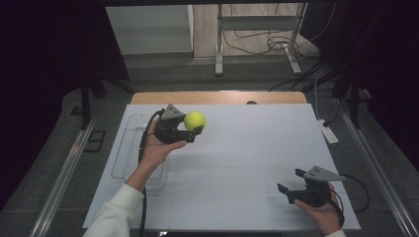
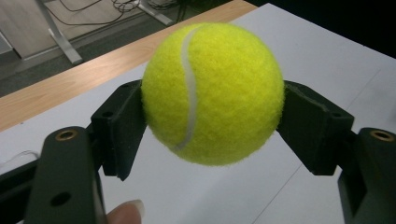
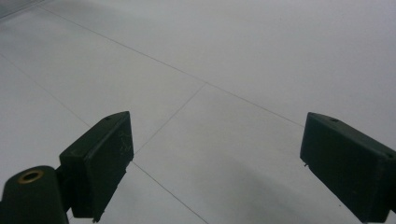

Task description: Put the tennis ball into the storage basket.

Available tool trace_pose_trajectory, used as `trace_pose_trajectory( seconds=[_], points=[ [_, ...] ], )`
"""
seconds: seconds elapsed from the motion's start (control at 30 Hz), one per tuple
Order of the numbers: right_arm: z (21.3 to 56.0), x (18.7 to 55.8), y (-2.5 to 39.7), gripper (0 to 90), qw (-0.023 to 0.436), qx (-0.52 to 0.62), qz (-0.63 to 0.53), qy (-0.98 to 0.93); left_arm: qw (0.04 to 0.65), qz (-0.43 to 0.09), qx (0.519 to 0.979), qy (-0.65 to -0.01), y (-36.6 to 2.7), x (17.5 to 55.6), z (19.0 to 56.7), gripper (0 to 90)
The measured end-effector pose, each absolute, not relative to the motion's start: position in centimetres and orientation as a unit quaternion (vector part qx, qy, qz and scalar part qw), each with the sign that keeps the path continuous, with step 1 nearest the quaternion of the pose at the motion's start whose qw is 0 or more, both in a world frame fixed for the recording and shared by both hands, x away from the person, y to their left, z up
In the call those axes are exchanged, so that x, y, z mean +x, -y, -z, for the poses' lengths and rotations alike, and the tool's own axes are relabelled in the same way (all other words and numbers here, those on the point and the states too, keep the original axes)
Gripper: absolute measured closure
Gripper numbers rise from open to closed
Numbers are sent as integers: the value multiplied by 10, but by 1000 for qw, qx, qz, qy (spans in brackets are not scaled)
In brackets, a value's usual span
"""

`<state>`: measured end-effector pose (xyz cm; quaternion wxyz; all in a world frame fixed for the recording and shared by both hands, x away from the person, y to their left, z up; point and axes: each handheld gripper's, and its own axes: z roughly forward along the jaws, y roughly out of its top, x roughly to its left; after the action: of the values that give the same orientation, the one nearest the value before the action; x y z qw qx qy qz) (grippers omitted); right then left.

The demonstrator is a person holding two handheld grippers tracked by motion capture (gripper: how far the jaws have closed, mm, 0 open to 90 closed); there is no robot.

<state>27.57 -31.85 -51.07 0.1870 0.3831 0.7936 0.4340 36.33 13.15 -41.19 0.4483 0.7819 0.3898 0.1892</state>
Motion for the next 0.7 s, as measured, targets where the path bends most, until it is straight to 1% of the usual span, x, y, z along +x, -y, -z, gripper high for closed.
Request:
trace_pose_trajectory(
  seconds=[0.7],
  points=[
    [510, 275, 319, 98, 187, 382, -435, -793, 446, -209, 766, -413, -151, 369, 408, 277]
  ],
)
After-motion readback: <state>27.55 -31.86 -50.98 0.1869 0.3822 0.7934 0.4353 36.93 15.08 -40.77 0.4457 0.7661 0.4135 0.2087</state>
